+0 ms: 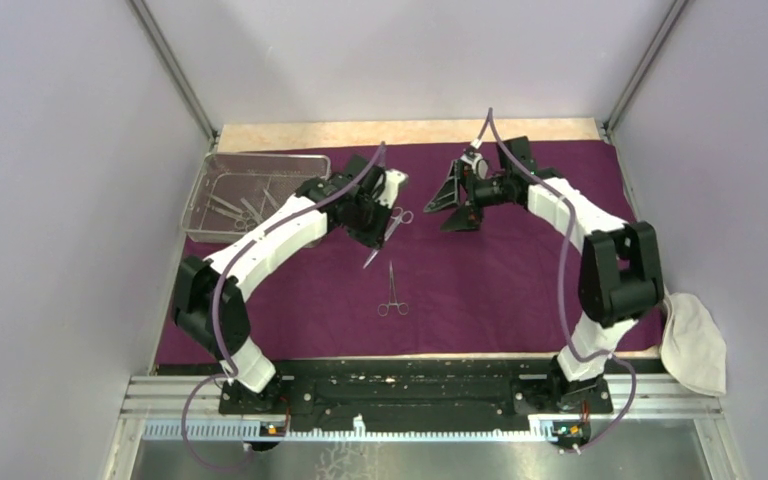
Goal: Open and lay out the surgical kit
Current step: Place the medical item in the surgical kit.
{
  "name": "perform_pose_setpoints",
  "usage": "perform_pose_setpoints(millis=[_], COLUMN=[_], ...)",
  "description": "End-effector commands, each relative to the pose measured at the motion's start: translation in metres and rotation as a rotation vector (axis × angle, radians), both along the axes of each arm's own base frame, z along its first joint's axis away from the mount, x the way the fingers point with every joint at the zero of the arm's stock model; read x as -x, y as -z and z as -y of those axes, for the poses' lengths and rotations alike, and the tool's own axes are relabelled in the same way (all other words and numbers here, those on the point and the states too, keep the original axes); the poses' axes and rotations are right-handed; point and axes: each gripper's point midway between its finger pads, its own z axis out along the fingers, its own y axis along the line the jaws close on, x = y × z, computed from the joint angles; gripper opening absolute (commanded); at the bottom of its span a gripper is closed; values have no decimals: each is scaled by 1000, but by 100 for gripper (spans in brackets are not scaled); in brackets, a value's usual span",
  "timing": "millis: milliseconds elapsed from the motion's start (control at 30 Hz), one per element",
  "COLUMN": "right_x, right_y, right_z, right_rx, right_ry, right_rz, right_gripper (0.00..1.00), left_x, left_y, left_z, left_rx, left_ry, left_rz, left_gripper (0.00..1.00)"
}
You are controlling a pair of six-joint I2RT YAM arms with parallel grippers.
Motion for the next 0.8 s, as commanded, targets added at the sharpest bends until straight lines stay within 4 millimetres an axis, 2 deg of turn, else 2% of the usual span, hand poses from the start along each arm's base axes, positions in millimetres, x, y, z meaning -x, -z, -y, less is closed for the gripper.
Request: perform_pose_setpoints(millis=[0,167,300,467,633,700,767], right_x=[-19,-32,-25,-12,-10,-9,-8], right_y=[-8,16,24,21,20,21,21], right_z=[-20,-28,-38,-52,-53,-54,-56], right_rx=[-170,-171,-181,-223,-233,-237,-240], right_ry=[-81,-113,-154,-211,-217,-222,-227], right_rz=[-75,-118,-137,-137,-135,-132,-125], right_gripper=[84,77,71,62,51,45,34], left_x=[5,13,16,17,18,19,20], left_y=[-20,-19,-20,-18,-16,-16,-16], left_z=[24,36,40,41,40,40,39], left_rx=[38,43,36,28,22,22,19], left_ry=[103,161,202,226,245,253,254], left_rz=[106,112,124,123,122,125,124], left_gripper=[0,0,0,0,0,0,0])
